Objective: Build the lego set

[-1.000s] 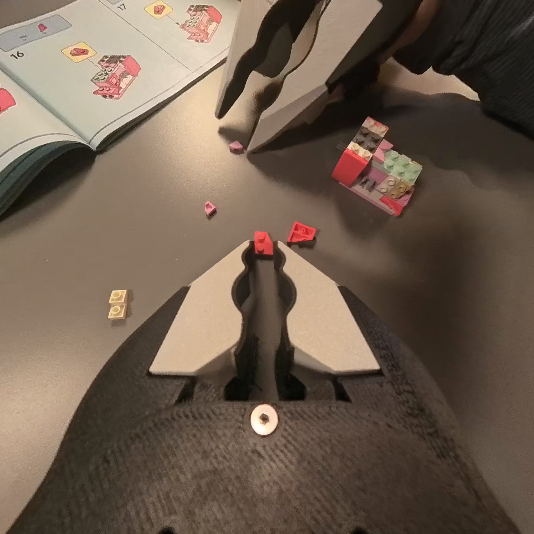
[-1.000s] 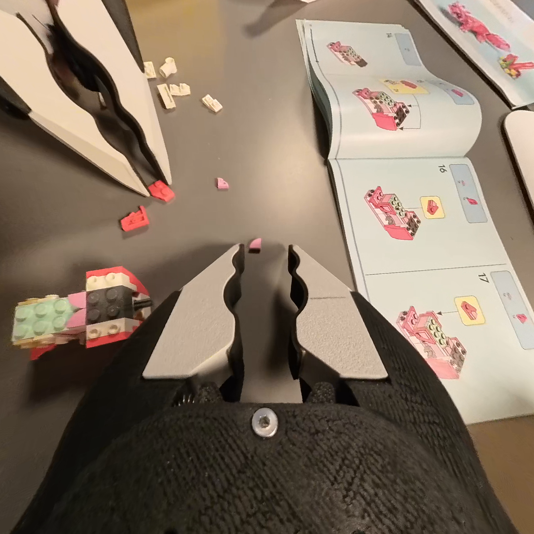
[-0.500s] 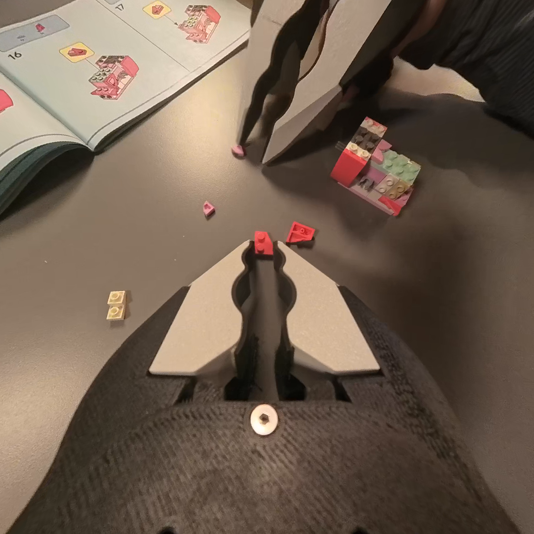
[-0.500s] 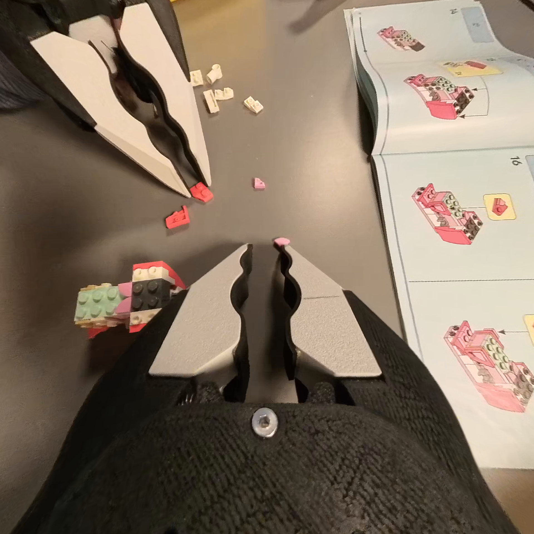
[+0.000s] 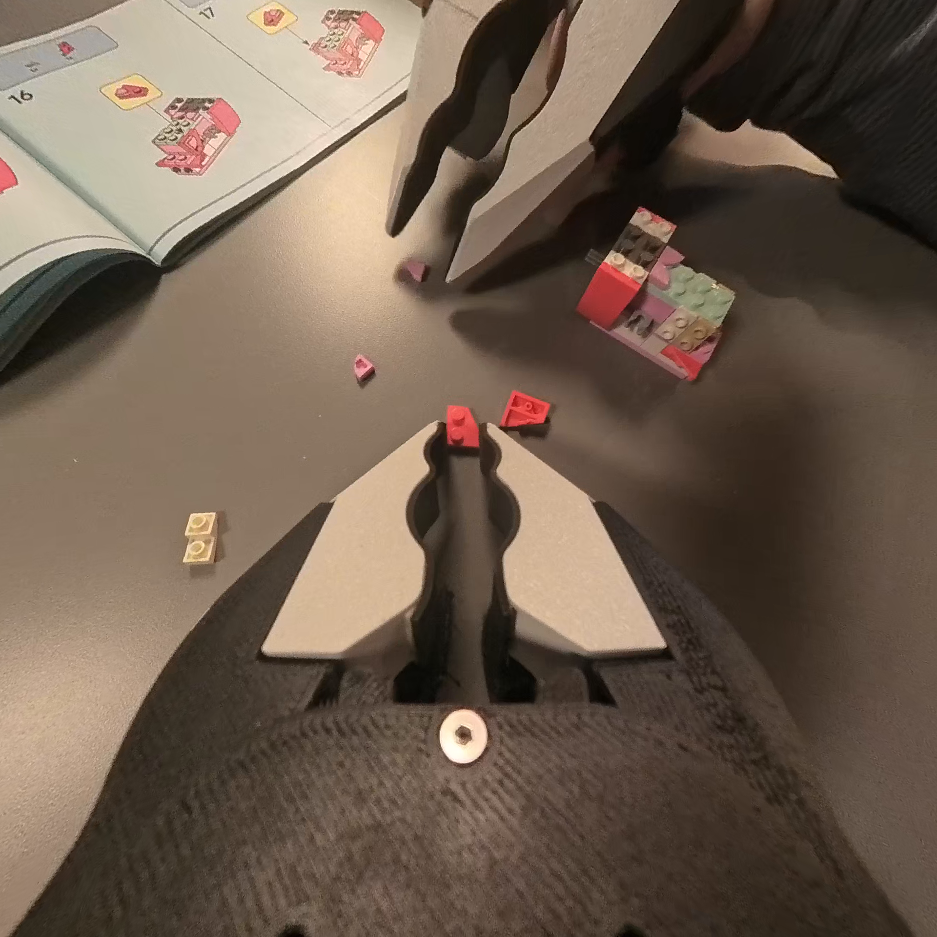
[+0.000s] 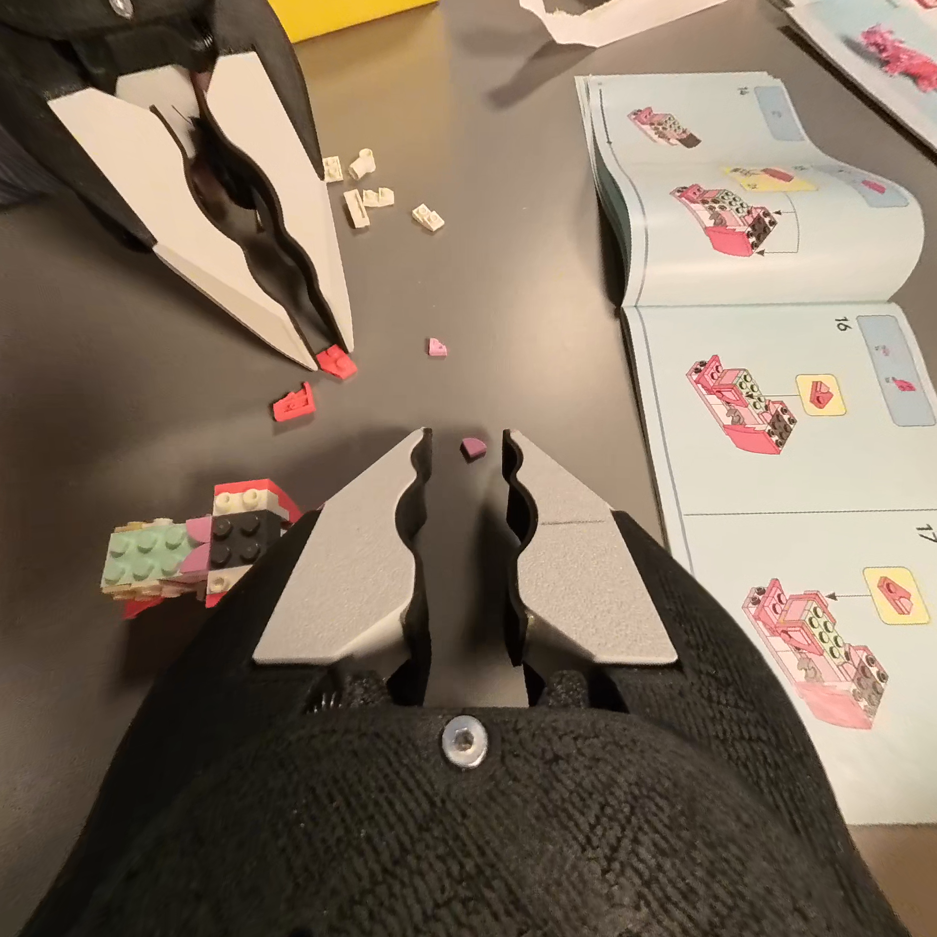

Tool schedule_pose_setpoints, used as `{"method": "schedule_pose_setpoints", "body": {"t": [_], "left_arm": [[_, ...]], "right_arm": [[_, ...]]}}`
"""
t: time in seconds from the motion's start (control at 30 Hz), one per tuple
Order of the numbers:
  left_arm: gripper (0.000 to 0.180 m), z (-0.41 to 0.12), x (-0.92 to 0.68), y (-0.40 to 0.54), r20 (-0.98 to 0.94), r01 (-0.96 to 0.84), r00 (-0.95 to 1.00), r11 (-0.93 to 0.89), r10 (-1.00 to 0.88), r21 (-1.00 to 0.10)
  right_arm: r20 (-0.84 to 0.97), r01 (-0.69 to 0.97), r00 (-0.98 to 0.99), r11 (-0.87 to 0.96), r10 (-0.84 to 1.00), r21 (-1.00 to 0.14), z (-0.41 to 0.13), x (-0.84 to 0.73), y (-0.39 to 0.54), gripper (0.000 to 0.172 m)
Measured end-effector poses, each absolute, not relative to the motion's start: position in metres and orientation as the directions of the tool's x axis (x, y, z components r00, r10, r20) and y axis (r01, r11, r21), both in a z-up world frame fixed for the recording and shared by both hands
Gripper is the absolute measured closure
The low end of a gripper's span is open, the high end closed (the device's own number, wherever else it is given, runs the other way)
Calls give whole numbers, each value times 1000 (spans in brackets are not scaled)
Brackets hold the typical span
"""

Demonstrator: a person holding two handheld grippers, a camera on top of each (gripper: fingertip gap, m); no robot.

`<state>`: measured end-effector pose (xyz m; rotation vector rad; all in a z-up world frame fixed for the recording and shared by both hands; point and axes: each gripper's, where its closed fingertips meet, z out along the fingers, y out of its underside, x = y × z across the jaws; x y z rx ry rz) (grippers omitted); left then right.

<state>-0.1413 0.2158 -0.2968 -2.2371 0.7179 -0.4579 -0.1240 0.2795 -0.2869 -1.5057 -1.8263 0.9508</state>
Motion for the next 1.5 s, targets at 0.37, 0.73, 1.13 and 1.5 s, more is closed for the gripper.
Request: {"method": "schedule_pose_setpoints", "body": {"t": [0.37, 0.73, 1.13, 1.5], "left_arm": [[169, -297, -141, 216, 118, -348, 778, -579, -617, -738], [168, -297, -141, 215, 114, -353, 777, -578, -619, -735], [168, -297, -140, 215, 113, -354, 777, -578, -619, -735], [169, -297, -141, 215, 113, -355, 777, -578, -620, -735]], "right_arm": [[5, 586, -225, 140, 974, -798, -292, -124, 275, 148], [-5, 600, -260, 157, 966, -784, -295, -117, 270, 153], [-6, 581, -281, 165, 960, -797, -292, -111, 267, 159], [28, 581, -280, 193, 960, -791, -293, -112, 268, 155]]}}
